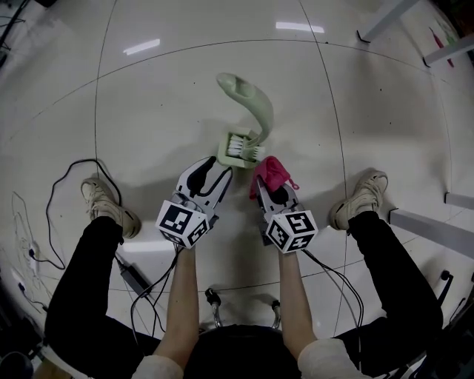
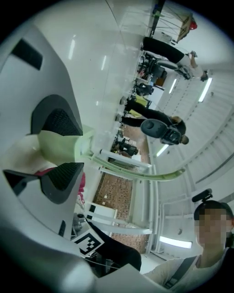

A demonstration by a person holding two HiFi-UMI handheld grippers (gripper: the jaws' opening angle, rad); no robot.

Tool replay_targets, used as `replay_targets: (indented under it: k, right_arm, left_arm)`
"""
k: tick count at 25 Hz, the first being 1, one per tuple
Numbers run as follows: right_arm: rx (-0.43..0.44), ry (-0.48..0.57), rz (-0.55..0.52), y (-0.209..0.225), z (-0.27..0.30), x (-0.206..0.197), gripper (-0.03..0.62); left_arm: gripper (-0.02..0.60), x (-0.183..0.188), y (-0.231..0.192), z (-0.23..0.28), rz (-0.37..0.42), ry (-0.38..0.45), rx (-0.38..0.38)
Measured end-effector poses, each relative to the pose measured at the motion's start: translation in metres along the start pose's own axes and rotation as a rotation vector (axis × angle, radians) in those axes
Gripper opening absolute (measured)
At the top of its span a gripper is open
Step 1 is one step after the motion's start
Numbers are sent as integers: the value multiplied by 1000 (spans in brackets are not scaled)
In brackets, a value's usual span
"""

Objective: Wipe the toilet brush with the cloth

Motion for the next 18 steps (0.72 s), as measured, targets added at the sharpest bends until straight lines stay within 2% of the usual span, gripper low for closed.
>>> replay_targets:
  k: [2,8,12,15,18]
  right_arm:
    - [-12,-22,-41,0,9,1,32]
    - [-86,-15,-164,21,25,23,32]
    - [-124,4,-232,18,20,28,32]
    - [-86,65,-271,-6,1,28,32]
    - [11,83,-297,-35,3,21,32]
  left_arm:
    - [161,-2,-3,5,13,-29,-15]
    - [164,-1,9,13,19,-29,-84]
    - [164,-7,14,12,-28,-3,-72]
    - [164,-3,10,2,-18,8,-48]
    - [164,4,-4,-17,-56,73,27]
Point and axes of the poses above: the fingertips, and each gripper's own axes: z forward along the fingers, y to its right, x out of its top, the point moved 8 cm from there along -z, backward along the fingers, and after that the axes turned 1 degree about z, right-handed, at the moved point
